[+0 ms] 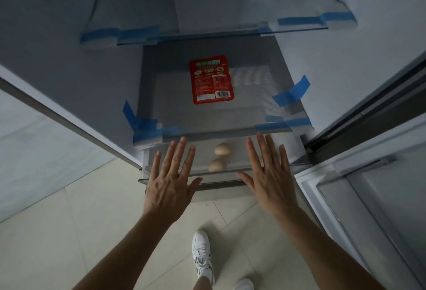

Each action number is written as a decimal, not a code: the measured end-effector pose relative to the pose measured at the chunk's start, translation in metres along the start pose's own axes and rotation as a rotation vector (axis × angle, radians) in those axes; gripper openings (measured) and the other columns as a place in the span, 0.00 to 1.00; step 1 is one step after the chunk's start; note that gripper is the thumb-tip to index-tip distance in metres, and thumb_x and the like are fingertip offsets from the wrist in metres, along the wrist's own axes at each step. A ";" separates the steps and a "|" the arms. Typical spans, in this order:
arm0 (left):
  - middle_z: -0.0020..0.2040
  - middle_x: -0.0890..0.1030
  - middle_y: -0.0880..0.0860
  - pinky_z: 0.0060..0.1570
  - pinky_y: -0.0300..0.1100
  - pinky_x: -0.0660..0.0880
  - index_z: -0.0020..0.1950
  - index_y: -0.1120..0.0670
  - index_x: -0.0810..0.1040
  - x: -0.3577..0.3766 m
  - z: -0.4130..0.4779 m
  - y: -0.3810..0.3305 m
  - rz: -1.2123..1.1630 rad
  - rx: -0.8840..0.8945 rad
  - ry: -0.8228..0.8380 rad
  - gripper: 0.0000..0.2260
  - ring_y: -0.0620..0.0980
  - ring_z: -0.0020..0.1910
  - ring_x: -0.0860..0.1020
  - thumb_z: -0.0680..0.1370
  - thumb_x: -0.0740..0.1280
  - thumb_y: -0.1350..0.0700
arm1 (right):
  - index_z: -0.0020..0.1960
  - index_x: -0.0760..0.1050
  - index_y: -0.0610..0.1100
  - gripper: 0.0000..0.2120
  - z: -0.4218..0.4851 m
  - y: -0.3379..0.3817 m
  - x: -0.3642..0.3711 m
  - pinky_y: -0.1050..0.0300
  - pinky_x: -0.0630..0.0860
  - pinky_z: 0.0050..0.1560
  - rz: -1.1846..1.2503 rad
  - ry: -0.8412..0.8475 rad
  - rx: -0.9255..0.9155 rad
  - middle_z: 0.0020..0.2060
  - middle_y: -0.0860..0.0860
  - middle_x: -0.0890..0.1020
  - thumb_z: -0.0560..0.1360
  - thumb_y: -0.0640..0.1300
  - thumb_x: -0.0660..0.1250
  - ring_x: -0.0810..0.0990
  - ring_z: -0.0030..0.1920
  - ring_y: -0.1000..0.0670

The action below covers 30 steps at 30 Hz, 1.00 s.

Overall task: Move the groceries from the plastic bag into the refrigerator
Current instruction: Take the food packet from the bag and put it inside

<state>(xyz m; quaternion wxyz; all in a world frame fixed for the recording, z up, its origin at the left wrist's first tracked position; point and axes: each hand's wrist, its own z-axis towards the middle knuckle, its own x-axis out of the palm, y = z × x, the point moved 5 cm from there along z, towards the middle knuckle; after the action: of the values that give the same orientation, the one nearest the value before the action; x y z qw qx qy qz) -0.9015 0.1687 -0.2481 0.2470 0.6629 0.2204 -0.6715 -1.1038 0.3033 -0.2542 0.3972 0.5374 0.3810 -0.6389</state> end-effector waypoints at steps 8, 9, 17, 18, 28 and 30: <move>0.81 0.53 0.56 0.77 0.57 0.41 0.81 0.53 0.52 -0.003 0.030 0.011 0.059 0.043 -0.075 0.33 0.58 0.79 0.50 0.80 0.52 0.37 | 0.81 0.51 0.43 0.45 0.028 0.002 0.001 0.35 0.63 0.73 0.011 -0.095 -0.046 0.80 0.39 0.56 0.75 0.62 0.66 0.55 0.79 0.37; 0.80 0.54 0.56 0.77 0.58 0.42 0.81 0.53 0.52 -0.004 0.034 0.013 0.073 0.049 -0.071 0.34 0.58 0.79 0.51 0.80 0.52 0.37 | 0.81 0.51 0.42 0.45 0.031 0.001 0.002 0.35 0.62 0.74 0.012 -0.097 -0.054 0.80 0.40 0.56 0.75 0.62 0.66 0.55 0.79 0.37; 0.78 0.59 0.60 0.73 0.57 0.56 0.79 0.58 0.56 -0.011 0.066 0.016 0.060 0.131 -0.101 0.37 0.60 0.77 0.56 0.76 0.67 0.43 | 0.81 0.52 0.43 0.44 0.060 -0.002 -0.001 0.35 0.58 0.75 0.021 -0.106 -0.058 0.79 0.42 0.59 0.74 0.59 0.69 0.57 0.78 0.38; 0.78 0.59 0.59 0.73 0.56 0.56 0.79 0.58 0.55 -0.010 0.067 0.016 0.038 0.128 -0.107 0.37 0.60 0.77 0.56 0.76 0.67 0.44 | 0.81 0.52 0.44 0.44 0.062 -0.003 0.000 0.35 0.59 0.75 0.031 -0.101 -0.053 0.79 0.42 0.60 0.74 0.60 0.69 0.57 0.78 0.38; 0.79 0.59 0.56 0.74 0.55 0.60 0.79 0.57 0.57 -0.008 0.069 0.013 -0.075 0.057 -0.141 0.34 0.57 0.78 0.57 0.78 0.68 0.50 | 0.80 0.59 0.47 0.36 0.065 -0.002 0.004 0.38 0.61 0.75 0.079 -0.196 0.010 0.78 0.45 0.63 0.77 0.59 0.66 0.61 0.78 0.41; 0.79 0.58 0.55 0.74 0.53 0.59 0.79 0.57 0.57 -0.009 0.069 0.012 -0.076 0.029 -0.151 0.33 0.56 0.78 0.57 0.78 0.67 0.50 | 0.79 0.60 0.48 0.34 0.066 -0.001 0.005 0.39 0.61 0.75 0.092 -0.225 0.020 0.78 0.45 0.64 0.78 0.58 0.66 0.62 0.77 0.41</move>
<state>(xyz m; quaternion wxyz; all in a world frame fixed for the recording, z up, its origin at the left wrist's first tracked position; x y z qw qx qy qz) -0.9479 0.1169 -0.2375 0.2276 0.6049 0.2167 -0.7317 -1.1304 0.2431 -0.2503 0.4610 0.4834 0.3024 -0.6800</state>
